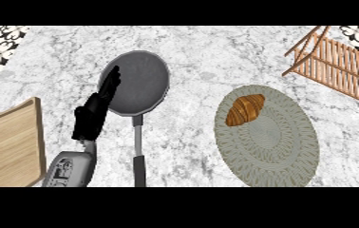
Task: Pick the squash from the placemat and place it in the tiered shelf
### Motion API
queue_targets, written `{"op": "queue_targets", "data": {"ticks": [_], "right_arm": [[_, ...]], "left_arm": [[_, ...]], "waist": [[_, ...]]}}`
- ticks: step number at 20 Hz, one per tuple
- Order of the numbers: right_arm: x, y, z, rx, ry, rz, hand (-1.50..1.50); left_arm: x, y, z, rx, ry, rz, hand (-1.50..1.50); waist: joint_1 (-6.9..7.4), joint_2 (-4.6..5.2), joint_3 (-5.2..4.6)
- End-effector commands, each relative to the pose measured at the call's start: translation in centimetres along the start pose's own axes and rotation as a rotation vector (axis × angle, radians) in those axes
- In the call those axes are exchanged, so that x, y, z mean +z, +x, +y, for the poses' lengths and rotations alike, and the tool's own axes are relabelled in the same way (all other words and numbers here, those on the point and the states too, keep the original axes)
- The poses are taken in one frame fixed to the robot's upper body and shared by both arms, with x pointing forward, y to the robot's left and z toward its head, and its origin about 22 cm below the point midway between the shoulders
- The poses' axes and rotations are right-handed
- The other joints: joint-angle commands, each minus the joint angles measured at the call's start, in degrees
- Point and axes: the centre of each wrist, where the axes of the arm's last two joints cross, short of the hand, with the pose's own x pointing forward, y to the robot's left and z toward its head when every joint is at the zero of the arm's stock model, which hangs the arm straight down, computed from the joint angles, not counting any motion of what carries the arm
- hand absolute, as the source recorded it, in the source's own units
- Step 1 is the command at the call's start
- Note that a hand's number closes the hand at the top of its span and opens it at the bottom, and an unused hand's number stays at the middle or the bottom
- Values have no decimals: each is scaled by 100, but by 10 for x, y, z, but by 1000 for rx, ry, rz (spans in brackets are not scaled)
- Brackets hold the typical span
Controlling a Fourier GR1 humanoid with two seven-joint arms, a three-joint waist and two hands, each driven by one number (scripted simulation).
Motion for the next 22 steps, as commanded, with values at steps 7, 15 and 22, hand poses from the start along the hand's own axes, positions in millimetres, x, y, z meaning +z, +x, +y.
{"op": "queue_targets", "data": {"ticks": [7,15,22], "right_arm": [[-12,-29,-12,144,-87,157,-150],[-8,-3,-14,-118,-55,195,-150],[-27,-5,-55,-206,-46,181,-150]], "left_arm": [[17,-5,4,-10,3,21,0],[-6,-3,4,-2,-10,23,0],[-7,0,19,-15,-10,1,0]], "waist": [[-6,-25,3],[-37,-17,2],[-53,-24,1]]}}
